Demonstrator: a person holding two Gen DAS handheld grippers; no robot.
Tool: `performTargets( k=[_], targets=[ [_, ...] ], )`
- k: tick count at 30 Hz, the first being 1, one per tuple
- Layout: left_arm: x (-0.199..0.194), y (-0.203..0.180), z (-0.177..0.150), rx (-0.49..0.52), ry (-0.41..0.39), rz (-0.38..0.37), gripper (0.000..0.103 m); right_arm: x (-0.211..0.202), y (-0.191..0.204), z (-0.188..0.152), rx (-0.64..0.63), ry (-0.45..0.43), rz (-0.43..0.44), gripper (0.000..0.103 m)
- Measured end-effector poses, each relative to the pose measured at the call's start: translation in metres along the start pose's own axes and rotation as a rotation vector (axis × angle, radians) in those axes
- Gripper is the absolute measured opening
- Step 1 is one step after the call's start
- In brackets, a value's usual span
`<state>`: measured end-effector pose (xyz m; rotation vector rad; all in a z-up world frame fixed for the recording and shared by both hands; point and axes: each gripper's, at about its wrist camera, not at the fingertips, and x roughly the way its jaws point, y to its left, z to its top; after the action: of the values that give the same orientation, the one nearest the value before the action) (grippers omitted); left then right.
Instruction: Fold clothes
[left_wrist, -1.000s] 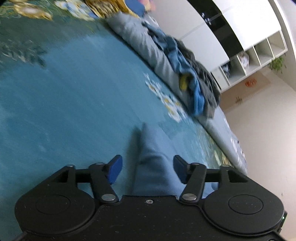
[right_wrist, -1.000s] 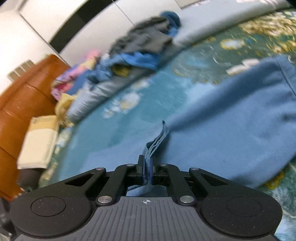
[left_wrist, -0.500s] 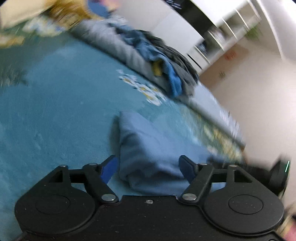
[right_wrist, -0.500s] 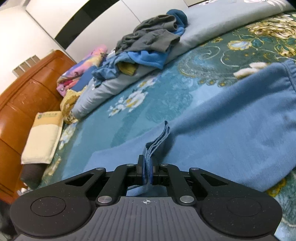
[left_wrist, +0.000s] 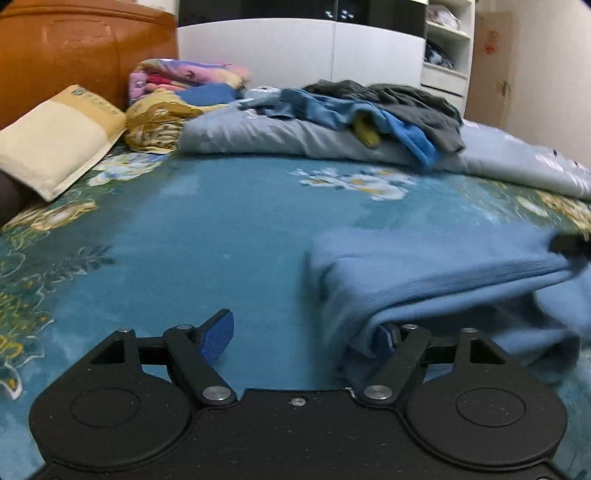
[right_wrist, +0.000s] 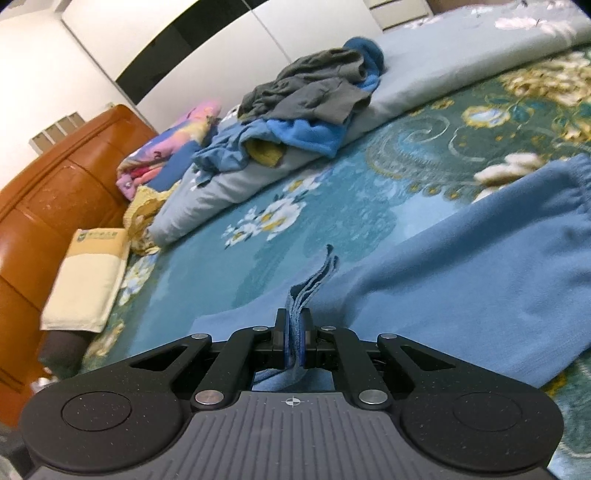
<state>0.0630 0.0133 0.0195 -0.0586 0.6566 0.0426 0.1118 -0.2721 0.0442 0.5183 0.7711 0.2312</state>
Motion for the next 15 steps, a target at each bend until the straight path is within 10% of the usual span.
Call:
performTargets(
  k=[10,15],
  targets=[
    [-0.015,0.027,0.001,-0.035,0.038,-0.065,0.076,0.025,-0.024,-0.025,0.061,0.11,-0.054,0.003],
    [-0.029,0.045,0.021,-0.115,-0.017,-0.045,0.077,0.0,-0.039,-0.018,0.137,0.031,-0.056,0.006]
  ],
)
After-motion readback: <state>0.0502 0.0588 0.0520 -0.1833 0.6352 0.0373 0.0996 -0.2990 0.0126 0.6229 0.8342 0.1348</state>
